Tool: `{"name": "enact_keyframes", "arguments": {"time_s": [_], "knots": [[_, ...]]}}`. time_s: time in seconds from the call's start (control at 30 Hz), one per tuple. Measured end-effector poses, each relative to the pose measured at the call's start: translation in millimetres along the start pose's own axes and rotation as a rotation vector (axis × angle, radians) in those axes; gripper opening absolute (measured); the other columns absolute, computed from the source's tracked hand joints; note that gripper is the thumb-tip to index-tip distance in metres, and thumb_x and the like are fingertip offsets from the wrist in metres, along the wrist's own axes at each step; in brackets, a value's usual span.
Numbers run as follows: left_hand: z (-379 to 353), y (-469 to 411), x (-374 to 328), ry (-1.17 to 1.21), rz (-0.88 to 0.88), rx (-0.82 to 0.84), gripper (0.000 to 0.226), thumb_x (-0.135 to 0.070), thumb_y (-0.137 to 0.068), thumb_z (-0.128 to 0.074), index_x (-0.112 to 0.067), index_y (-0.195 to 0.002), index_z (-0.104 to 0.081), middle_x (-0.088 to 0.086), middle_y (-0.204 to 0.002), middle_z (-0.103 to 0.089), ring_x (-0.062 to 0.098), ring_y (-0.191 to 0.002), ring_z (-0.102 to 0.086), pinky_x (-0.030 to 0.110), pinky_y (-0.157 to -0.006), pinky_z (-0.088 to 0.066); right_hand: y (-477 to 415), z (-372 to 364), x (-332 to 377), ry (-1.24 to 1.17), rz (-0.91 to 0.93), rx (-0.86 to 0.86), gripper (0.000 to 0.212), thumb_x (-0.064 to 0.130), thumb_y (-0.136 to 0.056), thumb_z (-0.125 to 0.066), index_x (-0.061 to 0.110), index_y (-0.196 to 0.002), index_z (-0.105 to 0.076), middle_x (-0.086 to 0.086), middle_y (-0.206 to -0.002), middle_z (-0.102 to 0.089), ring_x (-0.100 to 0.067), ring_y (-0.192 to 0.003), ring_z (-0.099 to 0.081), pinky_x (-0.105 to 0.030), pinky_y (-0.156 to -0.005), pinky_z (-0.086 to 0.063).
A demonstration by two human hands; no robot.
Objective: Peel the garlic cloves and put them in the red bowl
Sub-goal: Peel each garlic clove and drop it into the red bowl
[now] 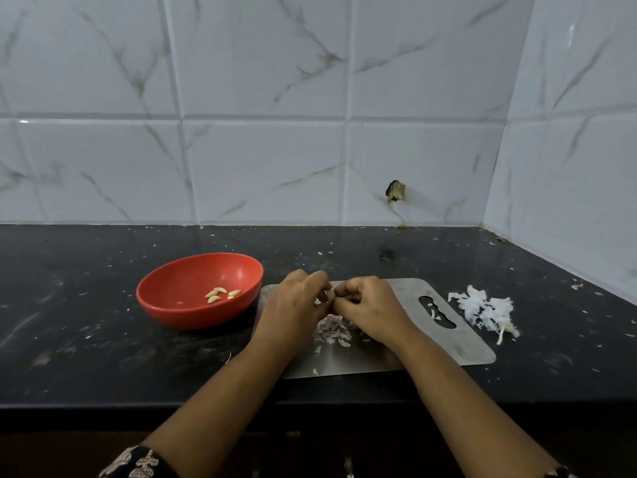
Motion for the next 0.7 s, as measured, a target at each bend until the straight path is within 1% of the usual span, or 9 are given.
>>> {"name": "enact_keyframes", "arguments": {"time_s": [0.1, 0.23, 0.37, 0.47, 0.57, 0.6, 0.67, 0.7], "knots": [[-0.4, 0.3, 1.0, -0.007, -0.011, -0.007, 0.016, -0.025, -0.085, -0.069, -0.017, -0.095, -0.062, -0.003, -0.088, -0.054, 0.011, -0.077, -0.053, 0.029, -0.067, -0.051, 0.1, -0.2, 0.3, 0.006, -0.011, 0.010, 0.013, 0.014, -0.090, -0.064, 0.013, -0.097, -0.075, 0.007, -0.080, -0.072, 0.001, -0.073, -0.067, -0.011, -0.062, -0.047], [-2.6, 0.3, 2.2, -0.001, -0.019, 0.001, 0.012, -0.024, -0.084, -0.070, -0.017, -0.091, -0.062, -0.003, -0.086, -0.055, 0.011, -0.075, -0.053, 0.030, -0.067, -0.051, 0.3, -0.9, 1.1, 0.017, -0.004, 0.032, 0.016, 0.009, -0.091, -0.060, 0.012, -0.098, -0.074, 0.011, -0.074, -0.068, 0.008, -0.061, -0.062, -0.008, -0.056, -0.043], [-5.3, -0.3, 4.1, 0.040, -0.022, -0.015, 0.012, -0.022, -0.083, -0.071, -0.015, -0.093, -0.066, 0.002, -0.083, -0.058, 0.014, -0.075, -0.054, 0.033, -0.067, -0.049, 0.1, -0.6, 1.1, -0.001, 0.002, 0.014, 0.015, 0.010, -0.092, -0.060, 0.012, -0.096, -0.075, 0.008, -0.073, -0.069, 0.006, -0.058, -0.062, -0.009, -0.056, -0.043], [-6.9, -1.5, 7.3, 0.073, -0.007, -0.023, 0.009, -0.023, -0.083, -0.072, -0.017, -0.088, -0.068, -0.001, -0.080, -0.061, 0.011, -0.076, -0.054, 0.030, -0.067, -0.049, 0.1, -0.1, 1.6, -0.011, 0.008, -0.003, 0.014, 0.012, -0.093, -0.060, 0.011, -0.095, -0.074, 0.008, -0.070, -0.067, 0.003, -0.055, -0.061, -0.011, -0.053, -0.043], [-6.9, -4.1, 10.5, 0.204, 0.004, -0.030, 0.005, -0.018, -0.081, -0.074, -0.017, -0.081, -0.069, -0.008, -0.074, -0.068, 0.009, -0.075, -0.061, 0.034, -0.069, -0.053, 0.6, 2.9, 3.8, -0.027, 0.029, -0.046, 0.013, 0.014, -0.093, -0.062, 0.011, -0.097, -0.074, 0.009, -0.074, -0.069, 0.005, -0.055, -0.061, -0.009, -0.052, -0.042], [-6.8, -4.7, 11.5, 0.266, 0.018, -0.023, 0.004, -0.016, -0.081, -0.075, -0.017, -0.081, -0.071, -0.011, -0.072, -0.068, 0.006, -0.073, -0.063, 0.033, -0.069, -0.055, 0.7, 3.4, 4.4, -0.019, 0.036, -0.059, 0.014, 0.014, -0.093, -0.062, 0.011, -0.099, -0.074, 0.010, -0.075, -0.069, 0.006, -0.055, -0.061, -0.009, -0.052, -0.043], [-7.4, -5.7, 14.3, 0.389, 0.078, -0.008, 0.010, -0.014, -0.081, -0.075, -0.023, -0.084, -0.074, -0.016, -0.070, -0.069, 0.002, -0.070, -0.065, 0.030, -0.069, -0.057, 0.3, 4.0, 4.1, 0.022, 0.048, -0.085, 0.015, 0.013, -0.093, -0.061, 0.012, -0.100, -0.074, 0.008, -0.074, -0.069, 0.005, -0.057, -0.061, -0.011, -0.053, -0.046], [-8.3, -6.0, 17.0, 0.442, 0.115, -0.001, 0.014, -0.014, -0.082, -0.074, -0.027, -0.087, -0.075, -0.015, -0.072, -0.070, 0.002, -0.071, -0.066, 0.031, -0.070, -0.058, -0.3, 4.4, 3.5, 0.042, 0.045, -0.097, 0.014, 0.012, -0.092, -0.061, 0.013, -0.100, -0.073, 0.008, -0.073, -0.069, 0.004, -0.058, -0.061, -0.011, -0.055, -0.047]]}}
Point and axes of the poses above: each hand's wrist, its own y-axis away from the middle knuckle, its own z-axis out of the back of the hand, x = y × z, the point moved 5 cm from there along -y, towards the middle knuckle
